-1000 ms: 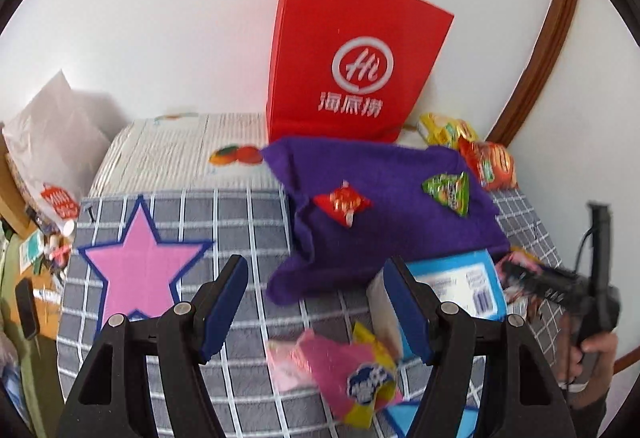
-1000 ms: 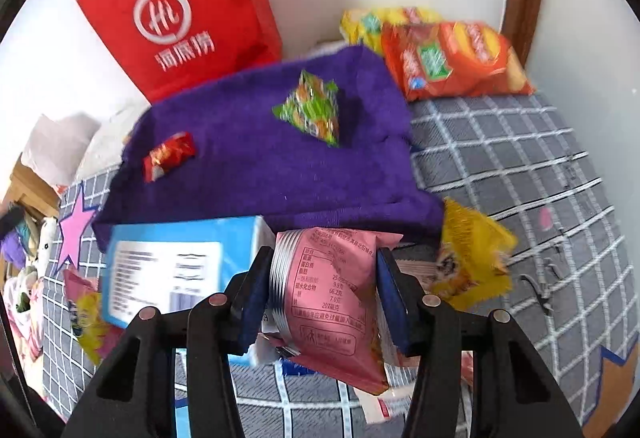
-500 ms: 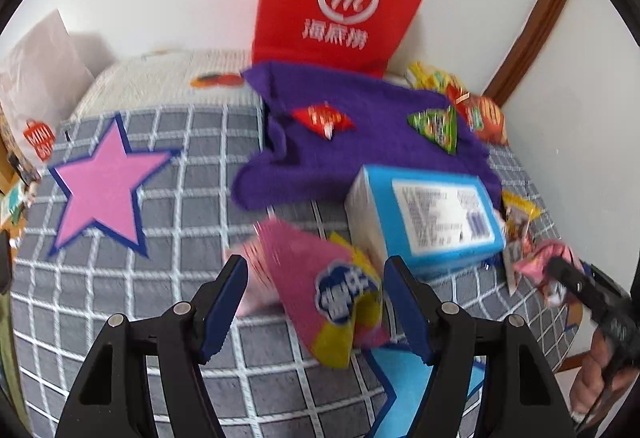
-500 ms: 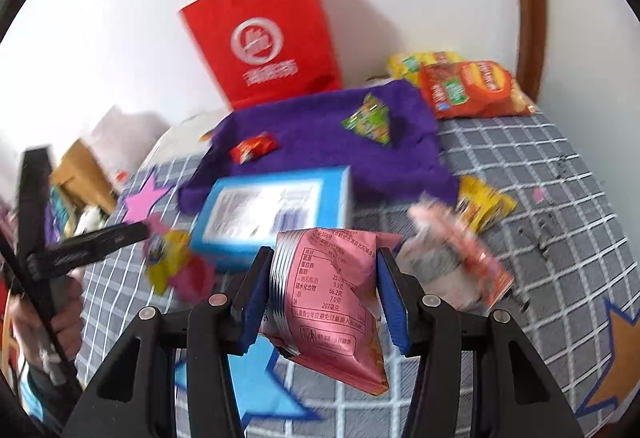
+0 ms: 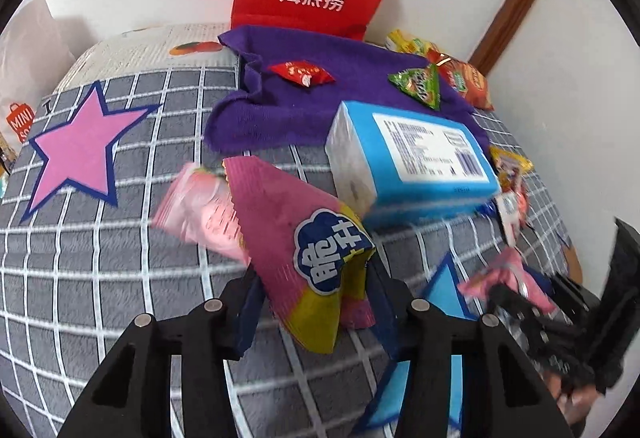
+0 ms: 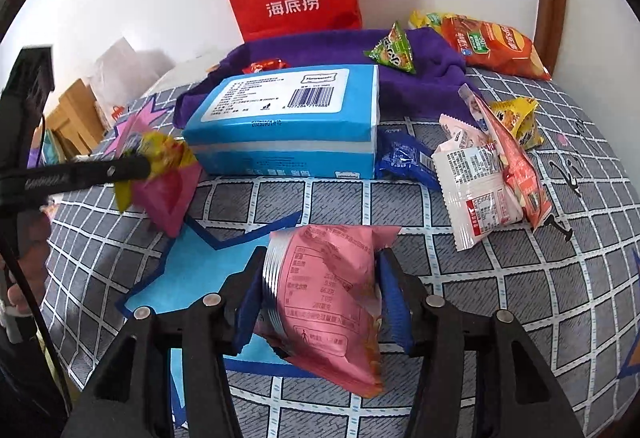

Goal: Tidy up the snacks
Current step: 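Grasp the pink wafer bag with the right tool while the left tool grasps the pink-yellow bag, then carry the pink wafer bag and pink-yellow bag toward the purple towel with both tools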

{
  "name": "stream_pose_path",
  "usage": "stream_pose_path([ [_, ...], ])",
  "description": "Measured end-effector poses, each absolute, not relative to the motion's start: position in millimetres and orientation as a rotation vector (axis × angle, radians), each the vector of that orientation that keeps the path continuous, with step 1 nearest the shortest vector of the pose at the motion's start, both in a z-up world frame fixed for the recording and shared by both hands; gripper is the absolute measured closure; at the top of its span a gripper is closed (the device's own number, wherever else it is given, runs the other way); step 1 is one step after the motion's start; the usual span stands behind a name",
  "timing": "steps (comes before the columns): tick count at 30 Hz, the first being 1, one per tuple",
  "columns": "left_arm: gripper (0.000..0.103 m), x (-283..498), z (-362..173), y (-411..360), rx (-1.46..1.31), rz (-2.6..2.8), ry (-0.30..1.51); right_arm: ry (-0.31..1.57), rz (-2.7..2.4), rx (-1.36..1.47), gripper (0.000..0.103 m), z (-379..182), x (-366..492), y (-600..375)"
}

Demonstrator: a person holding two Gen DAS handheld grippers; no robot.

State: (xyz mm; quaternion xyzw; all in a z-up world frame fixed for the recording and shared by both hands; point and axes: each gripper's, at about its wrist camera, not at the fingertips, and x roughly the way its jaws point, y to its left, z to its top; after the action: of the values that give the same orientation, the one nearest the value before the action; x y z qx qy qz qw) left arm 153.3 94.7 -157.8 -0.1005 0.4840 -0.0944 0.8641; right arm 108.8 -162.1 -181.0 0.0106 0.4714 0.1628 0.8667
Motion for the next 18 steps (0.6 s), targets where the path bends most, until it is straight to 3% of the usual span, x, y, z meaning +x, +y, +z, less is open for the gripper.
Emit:
stream_pose_path([
  [8, 0.052, 123, -157, 102, -0.24, -0.307, 1.033, 1.025, 0.347, 0.04, 0.036, -194, 109, -162],
  [14, 0.037, 130, -166, 103, -0.246, -0.282, 1.031, 1.021, 0.334, 0.033, 0.035, -197, 107, -161],
  [16, 0.027, 137, -168, 101, -0.243, -0.255, 1.031, 1.022, 0.332, 0.012, 0.034, -198, 108, -159],
  [18, 0.027, 143, -171, 98, -0.227, -0.23, 1.027, 1.021, 0.33, -0.004, 0.034, -199, 108, -157],
])
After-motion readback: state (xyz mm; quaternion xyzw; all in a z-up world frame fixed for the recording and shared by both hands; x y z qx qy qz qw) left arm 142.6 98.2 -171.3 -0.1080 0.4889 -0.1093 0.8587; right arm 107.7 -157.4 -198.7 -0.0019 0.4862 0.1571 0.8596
